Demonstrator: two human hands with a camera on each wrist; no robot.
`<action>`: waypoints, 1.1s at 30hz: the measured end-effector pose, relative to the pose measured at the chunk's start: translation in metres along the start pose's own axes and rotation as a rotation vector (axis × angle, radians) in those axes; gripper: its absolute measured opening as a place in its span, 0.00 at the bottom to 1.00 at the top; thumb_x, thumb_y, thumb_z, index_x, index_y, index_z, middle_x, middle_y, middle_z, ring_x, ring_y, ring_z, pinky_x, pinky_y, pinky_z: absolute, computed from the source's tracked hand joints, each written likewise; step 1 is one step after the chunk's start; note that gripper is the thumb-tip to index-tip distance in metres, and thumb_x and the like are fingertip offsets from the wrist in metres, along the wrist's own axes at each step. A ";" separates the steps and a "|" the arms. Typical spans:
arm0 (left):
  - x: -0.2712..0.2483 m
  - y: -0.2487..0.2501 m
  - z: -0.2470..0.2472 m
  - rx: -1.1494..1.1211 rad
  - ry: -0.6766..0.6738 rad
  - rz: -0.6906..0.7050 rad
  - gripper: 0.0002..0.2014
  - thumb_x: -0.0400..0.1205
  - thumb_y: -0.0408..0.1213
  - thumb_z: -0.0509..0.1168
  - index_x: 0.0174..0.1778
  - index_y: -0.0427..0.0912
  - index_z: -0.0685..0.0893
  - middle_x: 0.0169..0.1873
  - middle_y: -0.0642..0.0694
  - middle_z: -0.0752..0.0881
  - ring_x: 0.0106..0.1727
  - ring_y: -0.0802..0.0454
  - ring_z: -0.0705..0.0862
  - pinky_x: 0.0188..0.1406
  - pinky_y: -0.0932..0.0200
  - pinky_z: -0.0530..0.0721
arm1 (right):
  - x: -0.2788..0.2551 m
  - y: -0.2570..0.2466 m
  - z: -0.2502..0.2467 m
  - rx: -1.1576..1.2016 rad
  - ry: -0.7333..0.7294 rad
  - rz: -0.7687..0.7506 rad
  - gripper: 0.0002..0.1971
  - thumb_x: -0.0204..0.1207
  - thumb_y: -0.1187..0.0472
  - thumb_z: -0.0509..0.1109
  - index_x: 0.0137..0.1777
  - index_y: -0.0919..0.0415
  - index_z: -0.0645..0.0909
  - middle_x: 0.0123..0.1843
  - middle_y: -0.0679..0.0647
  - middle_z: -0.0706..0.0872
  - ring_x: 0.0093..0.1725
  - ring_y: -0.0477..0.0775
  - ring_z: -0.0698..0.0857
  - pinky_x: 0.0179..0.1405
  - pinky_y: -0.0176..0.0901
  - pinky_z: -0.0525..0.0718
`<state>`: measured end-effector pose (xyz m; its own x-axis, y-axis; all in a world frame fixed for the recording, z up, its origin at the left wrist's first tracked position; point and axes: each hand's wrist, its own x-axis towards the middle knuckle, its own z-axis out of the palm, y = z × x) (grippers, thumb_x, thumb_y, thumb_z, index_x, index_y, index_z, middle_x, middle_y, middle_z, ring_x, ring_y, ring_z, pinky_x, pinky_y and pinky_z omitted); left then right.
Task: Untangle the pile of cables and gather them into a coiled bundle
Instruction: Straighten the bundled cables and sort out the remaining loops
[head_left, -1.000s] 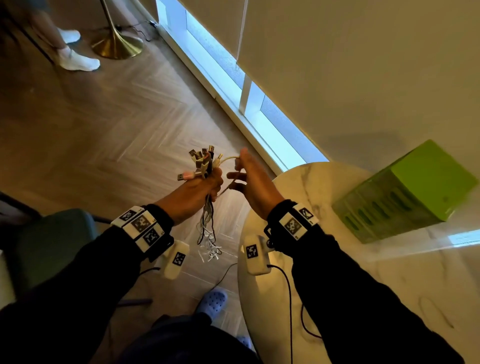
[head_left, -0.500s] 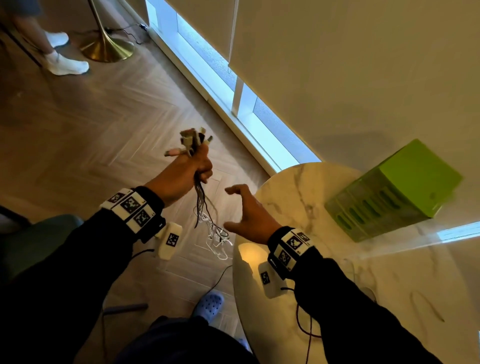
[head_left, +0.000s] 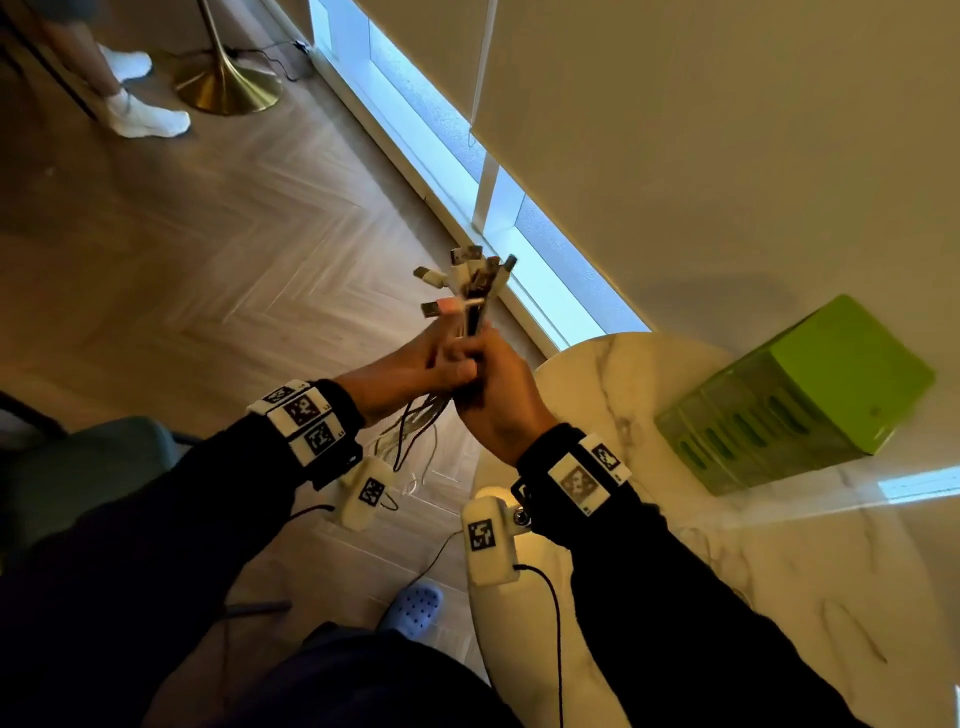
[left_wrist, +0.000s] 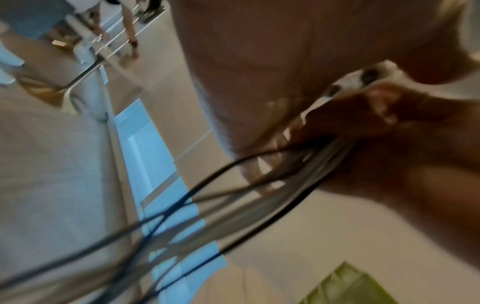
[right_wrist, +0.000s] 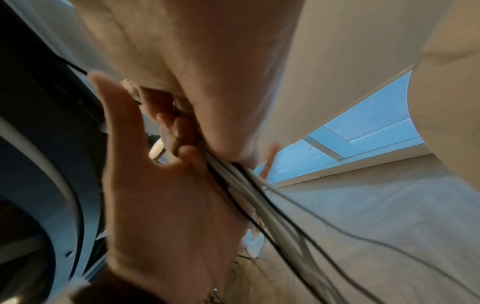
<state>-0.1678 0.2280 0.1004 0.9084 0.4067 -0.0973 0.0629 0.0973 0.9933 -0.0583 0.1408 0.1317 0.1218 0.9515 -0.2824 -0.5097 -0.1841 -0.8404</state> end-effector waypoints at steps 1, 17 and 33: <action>0.001 -0.009 0.000 0.022 -0.105 -0.085 0.36 0.68 0.61 0.78 0.69 0.49 0.78 0.62 0.52 0.88 0.67 0.57 0.84 0.66 0.56 0.83 | -0.002 -0.008 -0.002 0.080 -0.054 0.019 0.10 0.79 0.63 0.55 0.36 0.58 0.69 0.29 0.50 0.68 0.31 0.47 0.67 0.33 0.39 0.72; 0.006 -0.092 0.005 0.703 -0.215 -0.287 0.22 0.78 0.66 0.69 0.59 0.56 0.76 0.46 0.52 0.89 0.47 0.52 0.89 0.49 0.50 0.88 | -0.029 -0.049 -0.040 0.053 0.190 -0.149 0.11 0.77 0.55 0.55 0.33 0.54 0.62 0.27 0.48 0.58 0.28 0.51 0.54 0.36 0.46 0.65; 0.058 0.023 0.124 0.016 -0.345 -0.030 0.19 0.92 0.48 0.53 0.56 0.50 0.90 0.65 0.47 0.88 0.68 0.53 0.85 0.69 0.50 0.78 | -0.113 -0.008 -0.098 -0.087 0.217 0.096 0.09 0.70 0.62 0.58 0.33 0.55 0.60 0.28 0.49 0.55 0.25 0.46 0.55 0.34 0.49 0.50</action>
<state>-0.0623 0.1416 0.1250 0.9921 0.0727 -0.1026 0.0961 0.0889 0.9914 0.0149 0.0110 0.1249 0.2613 0.8552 -0.4477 -0.4533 -0.3008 -0.8391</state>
